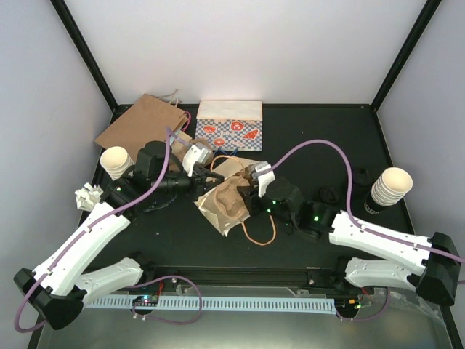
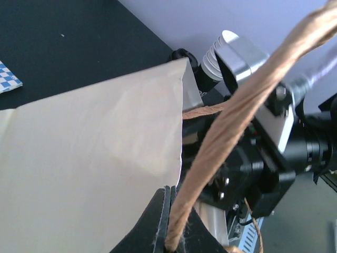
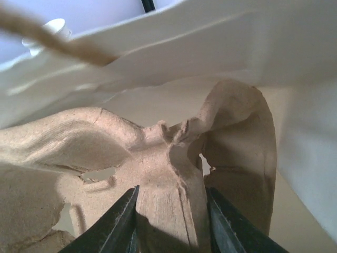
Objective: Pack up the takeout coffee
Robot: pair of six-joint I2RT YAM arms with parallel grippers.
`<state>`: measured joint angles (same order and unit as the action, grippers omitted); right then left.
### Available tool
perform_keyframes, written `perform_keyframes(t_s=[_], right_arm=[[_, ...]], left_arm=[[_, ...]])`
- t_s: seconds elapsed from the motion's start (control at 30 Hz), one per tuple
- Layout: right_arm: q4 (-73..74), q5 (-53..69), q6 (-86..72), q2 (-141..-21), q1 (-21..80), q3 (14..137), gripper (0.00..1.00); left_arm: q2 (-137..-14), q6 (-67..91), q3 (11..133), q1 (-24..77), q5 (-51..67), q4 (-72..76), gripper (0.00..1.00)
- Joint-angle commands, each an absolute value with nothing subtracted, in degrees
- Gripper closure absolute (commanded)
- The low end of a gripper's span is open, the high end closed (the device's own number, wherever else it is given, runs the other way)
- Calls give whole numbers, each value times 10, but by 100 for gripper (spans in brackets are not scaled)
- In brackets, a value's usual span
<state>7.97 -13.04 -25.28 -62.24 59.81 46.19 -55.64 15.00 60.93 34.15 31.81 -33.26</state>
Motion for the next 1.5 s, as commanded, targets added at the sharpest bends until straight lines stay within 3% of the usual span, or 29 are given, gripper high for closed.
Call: perform_keyframes(t_s=[0.0,0.4,0.8,1.2,1.47], right_arm=[[60,-237,-217,-633,642,467,68],[27,-419,-166,-675,753,420,67],[2,-407,-160,-679,758,408,68],[16,-536,-274,-673,756,415,78],[-21,-475,-246,-658,748,386,79]], left_arm=[[-555,175,639,347,328,-287,98],[-561,193,628,368,331,-261,98],[-574,182,619,435,332,-252,99],[-574,231,608,470,329,-212,99],[-573,249,609,475,328,-194,98]])
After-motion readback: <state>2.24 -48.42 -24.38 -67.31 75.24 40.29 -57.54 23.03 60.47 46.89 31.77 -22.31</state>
